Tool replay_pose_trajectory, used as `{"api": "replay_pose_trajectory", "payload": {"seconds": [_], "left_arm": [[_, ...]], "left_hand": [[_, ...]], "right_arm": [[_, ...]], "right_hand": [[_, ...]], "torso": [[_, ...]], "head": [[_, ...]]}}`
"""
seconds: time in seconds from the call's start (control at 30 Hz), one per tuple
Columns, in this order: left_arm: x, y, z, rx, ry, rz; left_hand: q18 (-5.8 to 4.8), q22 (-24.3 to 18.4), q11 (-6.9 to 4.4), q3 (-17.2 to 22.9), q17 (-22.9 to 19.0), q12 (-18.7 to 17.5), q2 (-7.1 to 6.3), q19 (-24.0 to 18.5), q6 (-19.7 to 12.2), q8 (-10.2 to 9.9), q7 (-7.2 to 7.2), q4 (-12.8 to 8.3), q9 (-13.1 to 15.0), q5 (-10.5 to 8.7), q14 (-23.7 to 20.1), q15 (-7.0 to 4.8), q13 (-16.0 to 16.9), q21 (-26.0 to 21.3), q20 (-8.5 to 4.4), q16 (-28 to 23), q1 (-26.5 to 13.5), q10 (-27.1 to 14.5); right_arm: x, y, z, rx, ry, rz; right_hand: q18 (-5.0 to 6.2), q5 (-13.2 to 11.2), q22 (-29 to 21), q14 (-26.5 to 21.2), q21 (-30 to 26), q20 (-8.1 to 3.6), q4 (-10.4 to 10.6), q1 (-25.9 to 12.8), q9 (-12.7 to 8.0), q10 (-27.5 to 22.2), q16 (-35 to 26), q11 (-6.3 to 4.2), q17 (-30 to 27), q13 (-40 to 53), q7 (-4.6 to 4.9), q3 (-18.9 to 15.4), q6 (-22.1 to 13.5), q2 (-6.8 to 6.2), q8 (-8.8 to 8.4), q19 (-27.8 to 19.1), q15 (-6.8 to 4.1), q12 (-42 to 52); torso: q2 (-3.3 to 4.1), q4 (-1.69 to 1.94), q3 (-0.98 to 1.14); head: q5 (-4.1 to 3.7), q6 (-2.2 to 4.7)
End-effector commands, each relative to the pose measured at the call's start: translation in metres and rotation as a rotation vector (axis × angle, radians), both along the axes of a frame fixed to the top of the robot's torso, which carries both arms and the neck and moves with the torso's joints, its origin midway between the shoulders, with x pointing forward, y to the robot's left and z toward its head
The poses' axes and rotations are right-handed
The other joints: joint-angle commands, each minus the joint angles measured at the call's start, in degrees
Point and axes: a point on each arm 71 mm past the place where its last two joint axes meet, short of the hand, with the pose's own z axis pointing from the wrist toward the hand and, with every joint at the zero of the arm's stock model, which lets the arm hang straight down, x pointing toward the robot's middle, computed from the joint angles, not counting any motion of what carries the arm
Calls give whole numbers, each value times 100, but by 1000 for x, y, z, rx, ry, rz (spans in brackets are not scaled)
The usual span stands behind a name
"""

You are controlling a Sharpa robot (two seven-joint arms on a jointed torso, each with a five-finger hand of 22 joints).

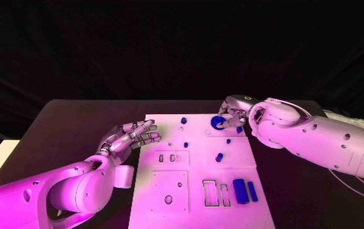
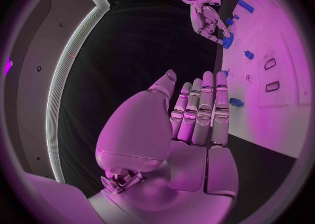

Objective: Assemble the parts on the task board

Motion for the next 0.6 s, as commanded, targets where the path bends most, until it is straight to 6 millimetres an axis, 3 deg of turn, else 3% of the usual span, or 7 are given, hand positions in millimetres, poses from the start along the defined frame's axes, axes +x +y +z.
{"api": "replay_pose_trajectory", "payload": {"seconds": [0.03, 0.1, 0.27, 0.6], "left_arm": [[0, -2, 1, -9, -2, -14], [0, -2, 1, -9, -1, -14], [0, -2, 1, -8, 0, -13], [-1, -3, 1, -9, 1, -15]], "left_hand": [[66, -5, 6, 9, 5, -18, -14, 27, -38, -18, 5, -38, -3, -26, 1, 9, -6, -36, 7, -25, 32, -33], [66, -5, 6, 9, 5, -18, -14, 27, -38, -18, 5, -38, -3, -26, 1, 9, -6, -36, 7, -25, 32, -33], [66, -5, 6, 9, 5, -18, -14, 27, -38, -18, 5, -38, -3, -26, 1, 9, -6, -36, 7, -25, 32, -33], [66, -5, 6, 9, 5, -18, -14, 27, -38, -18, 5, -38, -3, -26, 1, 9, -6, -36, 7, -25, 32, -33]], "right_arm": [[-2, 2, -8, -32, 38, 17], [-2, 2, -8, -37, 34, 16], [-3, 3, -7, -36, 15, 20], [-11, 20, 4, -4, -96, 70]], "right_hand": [[-80, -116, 1509, 598, 13, -39, -142, 273, 56, 610, 23, -89, 1509, 1495, -60, 225, 153, 190, 85, 600, -55, 20], [-80, -95, 1509, 598, 13, -65, -265, 449, 77, 610, 23, -134, 1509, 1495, -112, 408, 250, 312, 122, 600, -87, 20], [-80, 192, 1509, 598, 13, -113, -397, 503, 103, 610, 23, -183, 1509, 1495, -160, 633, 366, 352, 147, 600, -128, 20], [-80, 91, 1509, 598, 13, -141, -413, 260, 128, 610, 23, -207, 1509, 1495, -184, 818, 412, 362, 119, 600, -148, 20]], "torso": [[0, -4, 0], [-1, -3, 0], [-3, 2, -1], [-2, 11, -7]], "head": [[4, -6], [-1, -2], [-5, -4], [-10, 18]]}}
